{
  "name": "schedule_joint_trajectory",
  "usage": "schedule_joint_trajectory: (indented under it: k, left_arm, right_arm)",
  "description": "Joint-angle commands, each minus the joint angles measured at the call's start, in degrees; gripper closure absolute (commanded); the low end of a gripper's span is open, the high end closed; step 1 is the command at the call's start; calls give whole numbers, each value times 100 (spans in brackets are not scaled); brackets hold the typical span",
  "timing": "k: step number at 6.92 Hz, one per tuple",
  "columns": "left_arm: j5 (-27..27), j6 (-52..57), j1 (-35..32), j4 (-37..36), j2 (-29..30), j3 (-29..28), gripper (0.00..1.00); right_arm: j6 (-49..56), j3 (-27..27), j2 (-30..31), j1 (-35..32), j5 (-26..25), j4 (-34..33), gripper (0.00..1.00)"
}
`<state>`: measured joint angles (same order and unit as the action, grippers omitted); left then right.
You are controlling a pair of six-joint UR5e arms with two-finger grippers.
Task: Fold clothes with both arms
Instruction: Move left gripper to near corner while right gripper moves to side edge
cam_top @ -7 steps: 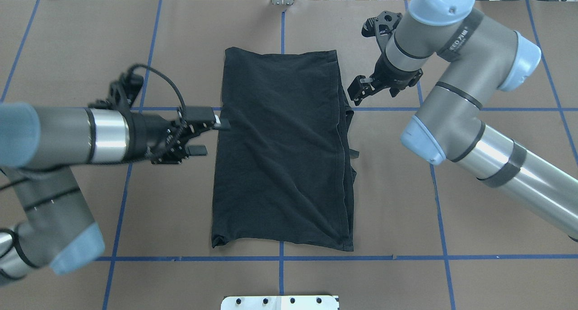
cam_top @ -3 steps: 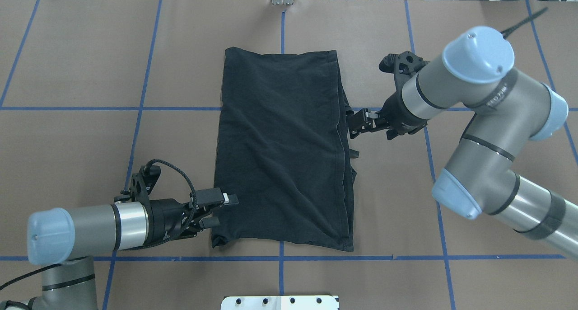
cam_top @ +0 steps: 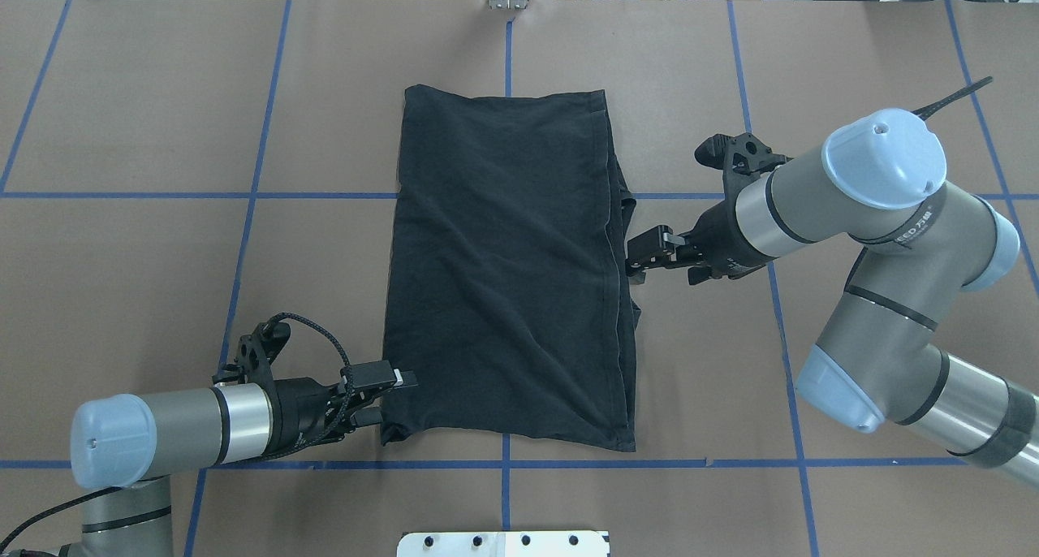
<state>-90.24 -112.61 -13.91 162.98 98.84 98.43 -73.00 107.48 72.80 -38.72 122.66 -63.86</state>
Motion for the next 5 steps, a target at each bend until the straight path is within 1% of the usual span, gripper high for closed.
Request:
schedule_joint_trajectory:
  k: [1,5]
  left_arm:
    - [-3,20,38,-3,-31,-87,0]
    - [6,20,240,-47,30,-96,1]
  right_arm:
    - [-135,10,-3,66,-5,40,0]
    - [-188,89,15,67,4,40,0]
